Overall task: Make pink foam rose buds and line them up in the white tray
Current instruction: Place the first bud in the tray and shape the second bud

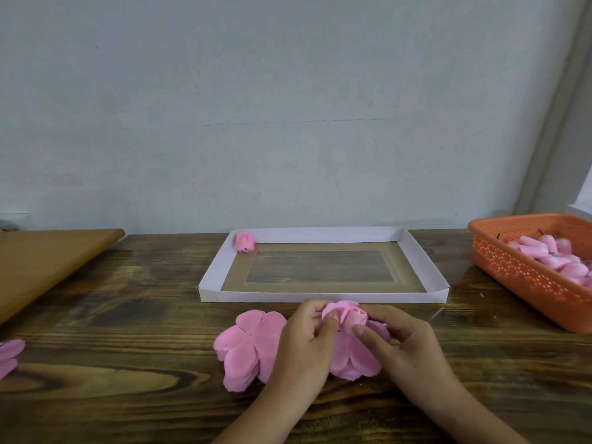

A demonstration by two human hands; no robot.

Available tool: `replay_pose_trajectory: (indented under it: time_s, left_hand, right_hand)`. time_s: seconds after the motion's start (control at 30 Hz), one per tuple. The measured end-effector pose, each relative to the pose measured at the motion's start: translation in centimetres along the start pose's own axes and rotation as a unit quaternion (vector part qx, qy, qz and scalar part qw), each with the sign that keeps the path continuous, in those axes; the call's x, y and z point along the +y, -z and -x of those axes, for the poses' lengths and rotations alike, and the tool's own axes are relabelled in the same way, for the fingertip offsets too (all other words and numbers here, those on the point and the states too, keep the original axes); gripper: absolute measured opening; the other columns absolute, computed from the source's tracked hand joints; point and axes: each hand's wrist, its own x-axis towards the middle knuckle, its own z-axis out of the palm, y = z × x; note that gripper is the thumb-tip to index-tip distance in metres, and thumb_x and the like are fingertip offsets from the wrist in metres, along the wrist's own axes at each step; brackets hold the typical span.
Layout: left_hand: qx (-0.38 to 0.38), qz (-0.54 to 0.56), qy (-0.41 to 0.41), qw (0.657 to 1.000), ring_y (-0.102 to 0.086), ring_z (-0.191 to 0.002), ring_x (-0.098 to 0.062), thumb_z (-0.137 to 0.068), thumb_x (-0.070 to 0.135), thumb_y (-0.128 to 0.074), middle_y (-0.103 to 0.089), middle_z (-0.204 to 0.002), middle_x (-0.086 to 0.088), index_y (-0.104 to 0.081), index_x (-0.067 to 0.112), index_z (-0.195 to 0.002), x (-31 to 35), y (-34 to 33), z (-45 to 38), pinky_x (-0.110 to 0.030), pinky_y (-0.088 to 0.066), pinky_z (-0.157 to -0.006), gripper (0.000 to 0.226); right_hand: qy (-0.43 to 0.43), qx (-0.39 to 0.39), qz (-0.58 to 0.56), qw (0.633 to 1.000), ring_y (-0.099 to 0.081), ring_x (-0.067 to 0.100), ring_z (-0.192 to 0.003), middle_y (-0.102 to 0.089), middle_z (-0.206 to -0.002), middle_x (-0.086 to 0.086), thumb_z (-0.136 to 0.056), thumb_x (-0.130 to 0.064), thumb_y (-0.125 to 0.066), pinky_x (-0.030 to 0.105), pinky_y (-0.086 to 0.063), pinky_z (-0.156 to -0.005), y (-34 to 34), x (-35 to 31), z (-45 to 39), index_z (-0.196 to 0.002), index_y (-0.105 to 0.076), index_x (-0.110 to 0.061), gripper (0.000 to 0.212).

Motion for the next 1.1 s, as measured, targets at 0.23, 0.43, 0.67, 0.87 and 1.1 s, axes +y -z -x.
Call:
replay_pose_trajectory:
  time_s: [0.23,0.43,0.67,0.87,1.1]
  left_hand:
    - [-0.012,0.028,-0.004,1.000,-0.072,-0.097,-0.003,-0.103,0.030,-0.058,-0.078,-0.098,0.015,-0.074,0.031,-0.104,0.00,-0.14,0.13,-0.027,-0.060,-0.083,0.016]
    - [-0.047,0.053,-0.014,0.997,-0.071,-0.107,-0.006,-0.093,0.046,-0.069,-0.077,-0.109,0.012,-0.072,0.027,-0.117,0.37,-0.27,0.45,-0.028,-0.059,-0.092,0.031]
    - [-0.027,0.013,-0.003,1.000,-0.069,-0.109,-0.001,-0.095,0.024,-0.071,-0.075,-0.114,0.012,-0.070,0.023,-0.125,0.26,-0.31,0.33,-0.032,-0.057,-0.097,0.029]
    - [-0.029,0.016,-0.005,0.999,-0.070,-0.106,-0.002,-0.094,0.025,-0.073,-0.076,-0.110,0.015,-0.071,0.027,-0.120,0.32,-0.26,0.38,-0.027,-0.059,-0.092,0.027]
    - [-0.036,0.026,0.004,0.999,-0.071,-0.105,-0.003,-0.093,0.026,-0.074,-0.077,-0.109,0.014,-0.073,0.026,-0.119,0.39,-0.19,0.28,-0.025,-0.058,-0.089,0.026]
  right_hand:
    - [0.000,0.014,0.006,1.000,-0.070,0.005,-0.102,-0.076,-0.104,-0.017,-0.087,-0.030,-0.068,0.026,-0.060,-0.082,-0.06,-0.05,-0.05,-0.110,-0.076,-0.036,0.025]
    - [0.000,0.014,0.017,1.000,-0.071,0.007,-0.101,-0.077,-0.103,-0.015,-0.092,-0.024,-0.067,0.027,-0.060,-0.080,0.09,0.00,0.06,-0.114,-0.075,-0.032,0.025]
    - [-0.038,0.042,0.024,0.998,-0.066,-0.001,-0.109,-0.073,-0.117,-0.016,-0.088,-0.024,-0.073,0.028,-0.058,-0.092,0.09,0.47,-0.24,-0.129,-0.067,-0.025,0.042]
    - [-0.029,0.002,-0.015,0.999,-0.070,0.010,-0.108,-0.076,-0.111,-0.012,-0.092,-0.012,-0.069,0.033,-0.058,-0.091,0.20,0.12,-0.38,-0.118,-0.074,-0.025,0.029]
    - [-0.046,0.000,-0.068,0.997,-0.073,0.015,-0.096,-0.079,-0.099,-0.002,-0.090,-0.007,-0.070,0.026,-0.059,-0.080,0.33,0.22,-0.53,-0.103,-0.078,-0.021,0.022]
